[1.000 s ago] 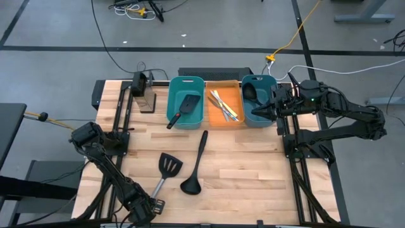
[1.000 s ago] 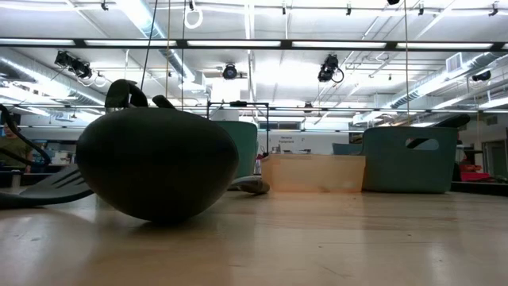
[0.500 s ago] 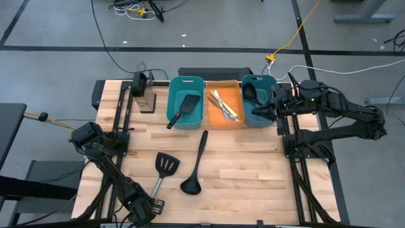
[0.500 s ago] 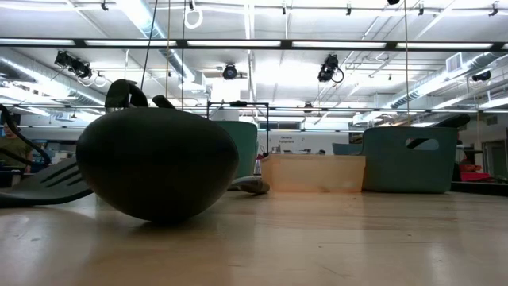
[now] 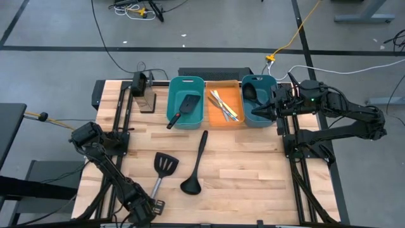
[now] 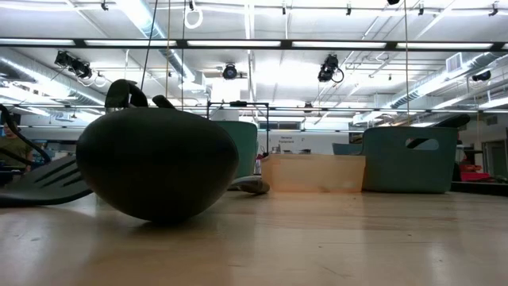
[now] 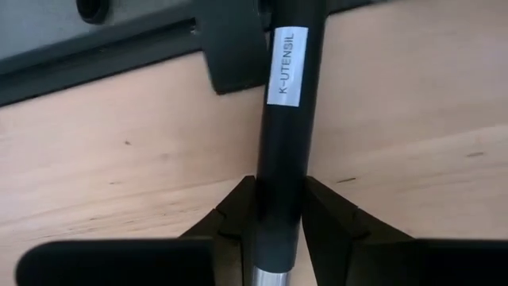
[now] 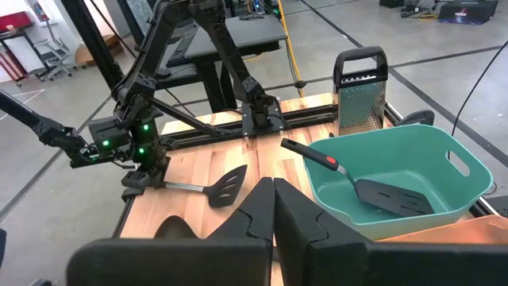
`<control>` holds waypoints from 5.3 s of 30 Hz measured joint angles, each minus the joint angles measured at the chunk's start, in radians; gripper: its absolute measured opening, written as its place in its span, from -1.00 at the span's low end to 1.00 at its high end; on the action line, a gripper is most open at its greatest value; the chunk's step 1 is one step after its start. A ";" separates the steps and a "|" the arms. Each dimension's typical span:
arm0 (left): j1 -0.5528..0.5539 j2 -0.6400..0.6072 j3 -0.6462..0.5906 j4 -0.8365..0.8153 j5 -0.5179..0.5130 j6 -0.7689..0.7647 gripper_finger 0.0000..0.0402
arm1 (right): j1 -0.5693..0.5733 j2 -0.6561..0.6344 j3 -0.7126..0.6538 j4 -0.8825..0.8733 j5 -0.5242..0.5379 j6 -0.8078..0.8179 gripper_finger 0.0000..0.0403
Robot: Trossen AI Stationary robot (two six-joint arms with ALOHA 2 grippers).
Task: Pick & Place Kitchen Items
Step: Put the black spatula into the green bin
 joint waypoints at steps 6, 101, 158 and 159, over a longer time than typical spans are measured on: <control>0.000 0.000 0.057 -0.014 -0.032 -0.004 -0.59 | 0.000 0.000 0.000 0.000 0.000 -0.011 -0.97; 0.060 0.000 0.185 -0.275 -0.068 -0.109 0.02 | 0.000 0.000 0.000 0.000 -0.001 -0.026 -0.97; 0.107 0.000 0.029 -0.092 -0.048 -0.020 -0.12 | 0.000 0.000 0.000 -0.003 0.000 -0.026 -0.97; 0.109 0.000 0.029 -0.092 -0.047 -0.020 -0.13 | 0.000 0.000 0.000 -0.003 0.000 -0.026 -0.97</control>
